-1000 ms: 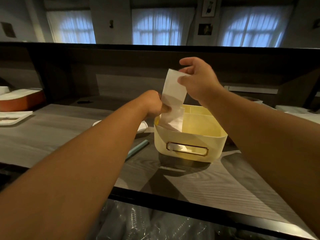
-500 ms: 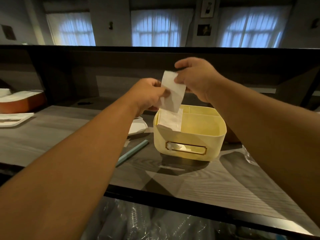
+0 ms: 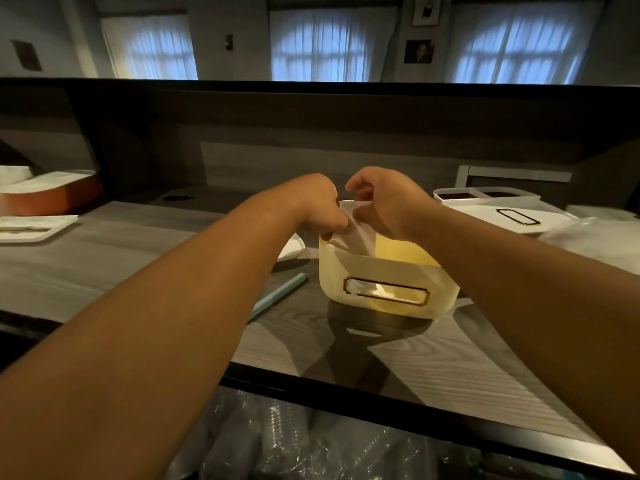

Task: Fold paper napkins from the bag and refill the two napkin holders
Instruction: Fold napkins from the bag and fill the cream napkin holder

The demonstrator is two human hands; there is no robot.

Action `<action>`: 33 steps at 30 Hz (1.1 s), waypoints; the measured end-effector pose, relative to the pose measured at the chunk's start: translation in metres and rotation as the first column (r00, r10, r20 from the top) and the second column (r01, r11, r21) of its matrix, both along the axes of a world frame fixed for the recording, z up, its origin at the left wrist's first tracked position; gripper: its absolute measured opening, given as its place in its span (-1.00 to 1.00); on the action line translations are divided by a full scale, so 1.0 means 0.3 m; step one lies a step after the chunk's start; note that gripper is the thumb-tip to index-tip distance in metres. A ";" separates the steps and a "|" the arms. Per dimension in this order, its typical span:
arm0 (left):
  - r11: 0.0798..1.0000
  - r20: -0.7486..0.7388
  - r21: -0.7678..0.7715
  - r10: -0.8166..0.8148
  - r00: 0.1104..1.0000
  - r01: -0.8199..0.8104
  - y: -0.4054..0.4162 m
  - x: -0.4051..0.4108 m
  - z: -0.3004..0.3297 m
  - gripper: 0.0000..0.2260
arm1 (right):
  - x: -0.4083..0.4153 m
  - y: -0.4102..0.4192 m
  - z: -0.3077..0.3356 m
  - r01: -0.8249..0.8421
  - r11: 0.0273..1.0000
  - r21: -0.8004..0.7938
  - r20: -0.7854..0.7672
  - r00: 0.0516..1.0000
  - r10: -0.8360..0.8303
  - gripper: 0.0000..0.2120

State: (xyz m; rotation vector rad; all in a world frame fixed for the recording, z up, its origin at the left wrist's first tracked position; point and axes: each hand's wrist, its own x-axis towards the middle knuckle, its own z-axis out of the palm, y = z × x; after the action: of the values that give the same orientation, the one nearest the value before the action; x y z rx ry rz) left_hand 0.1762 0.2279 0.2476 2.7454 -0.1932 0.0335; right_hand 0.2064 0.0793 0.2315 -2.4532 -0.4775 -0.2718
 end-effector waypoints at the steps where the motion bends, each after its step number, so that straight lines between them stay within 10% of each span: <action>1: 1.000 0.000 0.026 -0.001 1.000 0.001 0.000 0.002 0.000 -0.71 | -0.004 -0.001 0.001 -0.006 1.000 -0.023 0.029 1.000 0.006 -0.53; 5: 0.996 0.076 0.087 0.021 0.997 -0.028 -0.002 0.021 0.002 -0.80 | -0.032 -0.019 0.026 0.001 0.970 -0.242 0.114 0.993 0.028 -0.67; 12: 0.989 -0.029 0.148 -0.021 0.999 0.025 -0.026 0.040 -0.033 -0.72 | -0.034 0.005 -0.003 -0.051 0.859 -0.509 -0.185 0.982 -0.051 -0.69; 21: 0.994 0.181 0.103 0.024 0.983 -0.043 -0.119 -0.010 0.038 -0.86 | -0.127 -0.143 0.091 -0.004 0.976 -0.217 0.011 1.000 0.007 -0.80; 33: 0.783 0.286 -0.389 -0.399 0.871 0.486 -0.767 -0.201 0.005 -0.69 | -0.328 -0.806 0.064 0.490 0.843 -0.222 0.189 0.870 -0.456 -0.79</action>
State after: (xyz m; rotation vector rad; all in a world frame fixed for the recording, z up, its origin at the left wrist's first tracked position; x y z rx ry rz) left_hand 0.1160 -0.0023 0.2491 2.1649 -0.7848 0.1871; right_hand 0.1079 -0.1624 0.2506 -2.8028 0.0663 -0.6099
